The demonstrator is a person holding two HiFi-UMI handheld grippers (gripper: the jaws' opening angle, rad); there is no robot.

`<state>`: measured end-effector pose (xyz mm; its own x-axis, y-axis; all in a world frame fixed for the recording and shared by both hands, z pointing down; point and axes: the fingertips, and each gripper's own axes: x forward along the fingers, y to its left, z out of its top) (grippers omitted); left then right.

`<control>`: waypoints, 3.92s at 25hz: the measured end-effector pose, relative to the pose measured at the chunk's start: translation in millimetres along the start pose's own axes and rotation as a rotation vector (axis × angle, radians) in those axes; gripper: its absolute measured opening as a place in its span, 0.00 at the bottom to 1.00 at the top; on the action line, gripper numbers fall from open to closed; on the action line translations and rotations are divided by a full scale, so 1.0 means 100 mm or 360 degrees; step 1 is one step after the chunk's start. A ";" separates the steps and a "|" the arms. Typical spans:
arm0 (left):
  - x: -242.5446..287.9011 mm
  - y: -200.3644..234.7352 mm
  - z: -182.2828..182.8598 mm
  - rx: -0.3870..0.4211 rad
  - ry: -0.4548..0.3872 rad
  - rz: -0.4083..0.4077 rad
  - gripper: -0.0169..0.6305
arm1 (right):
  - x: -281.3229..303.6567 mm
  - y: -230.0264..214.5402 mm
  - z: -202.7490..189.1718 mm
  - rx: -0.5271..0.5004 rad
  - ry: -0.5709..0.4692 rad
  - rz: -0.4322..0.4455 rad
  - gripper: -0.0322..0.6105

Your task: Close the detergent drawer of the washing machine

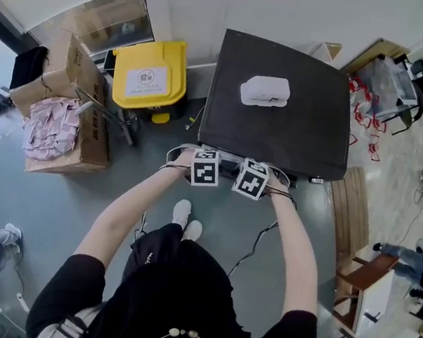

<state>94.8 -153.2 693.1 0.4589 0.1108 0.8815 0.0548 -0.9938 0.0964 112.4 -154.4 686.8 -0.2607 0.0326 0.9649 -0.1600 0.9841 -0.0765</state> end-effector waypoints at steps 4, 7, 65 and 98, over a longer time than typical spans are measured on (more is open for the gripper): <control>0.00 0.02 0.00 0.0107 0.0017 0.0022 0.09 | 0.01 -0.02 0.00 -0.0015 0.0001 0.0008 0.10; 0.00 0.03 0.00 0.0124 0.0029 0.0017 0.09 | 0.00 -0.04 0.01 -0.0016 -0.0002 0.0016 0.10; -0.16 0.43 0.09 0.0269 -0.0021 0.0791 0.13 | -0.12 -0.43 0.00 0.0145 -0.0196 -0.0561 0.14; -0.48 0.62 0.05 -0.0317 -0.0428 0.1187 0.15 | -0.22 -0.74 -0.01 0.0646 -0.0373 -0.0980 0.29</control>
<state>80.3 -220.4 654.8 0.5108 -0.6079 0.6079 -0.4960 -0.7860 -0.3691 130.9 -228.1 671.8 -0.1994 -0.5820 0.7884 -0.6661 0.6706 0.3266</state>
